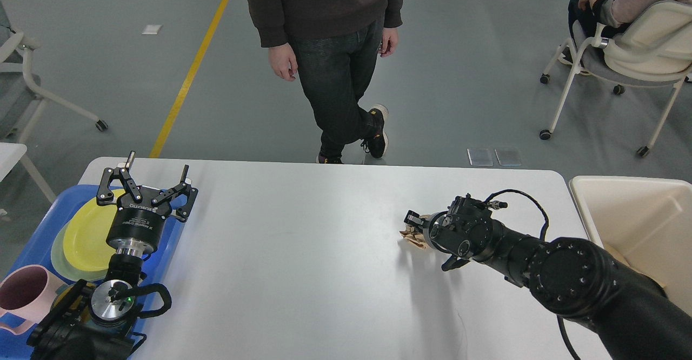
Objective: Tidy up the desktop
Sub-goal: 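Lower the right gripper and close it on the tan napkin, then carry the napkin with the right gripper into the white bin and release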
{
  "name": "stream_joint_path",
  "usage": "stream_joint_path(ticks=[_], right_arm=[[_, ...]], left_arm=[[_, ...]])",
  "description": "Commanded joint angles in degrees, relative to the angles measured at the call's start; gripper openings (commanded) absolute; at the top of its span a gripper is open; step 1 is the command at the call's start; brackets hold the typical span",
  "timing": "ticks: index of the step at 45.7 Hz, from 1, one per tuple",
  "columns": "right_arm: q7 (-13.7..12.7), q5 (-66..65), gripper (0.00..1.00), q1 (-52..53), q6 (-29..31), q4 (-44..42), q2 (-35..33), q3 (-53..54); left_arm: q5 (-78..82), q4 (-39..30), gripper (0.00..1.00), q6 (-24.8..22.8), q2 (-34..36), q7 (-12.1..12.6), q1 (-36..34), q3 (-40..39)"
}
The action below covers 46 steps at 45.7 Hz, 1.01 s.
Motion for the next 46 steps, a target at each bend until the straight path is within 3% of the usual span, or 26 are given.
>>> stream_joint_path(ticks=[1, 11, 20, 35, 40, 46], right_arm=[[-1.47, 0.30, 0.00, -0.17, 0.25, 0.04, -0.14, 0.89], [-2.61, 0.48, 0.00, 4.21, 1.22, 7.49, -3.47, 2.91], [-4.28, 2.85, 0.00, 17.57, 1.92, 29.46, -14.98, -0.33], [-3.32, 4.69, 0.00, 50.51, 8.33, 61.27, -23.43, -24.06], [-0.25, 4.78, 0.00, 59.93, 14.83, 68.58, -26.41, -27.32], [10.29, 4.78, 0.00, 72.93, 23.79, 77.19, -28.26, -32.50]], left_arm=[[0.03, 0.00, 0.96, 0.00, 0.00, 0.00, 0.00, 0.06], [0.03, 0.00, 0.96, 0.00, 0.00, 0.00, 0.00, -0.02], [0.03, 0.00, 0.96, 0.00, 0.00, 0.00, 0.00, -0.03], [-0.06, 0.00, 0.96, 0.00, 0.00, 0.00, 0.00, 0.06], [-0.06, 0.00, 0.96, 0.00, 0.00, 0.00, 0.00, -0.03], [-0.06, 0.00, 0.96, 0.00, 0.09, -0.09, 0.09, -0.03]])
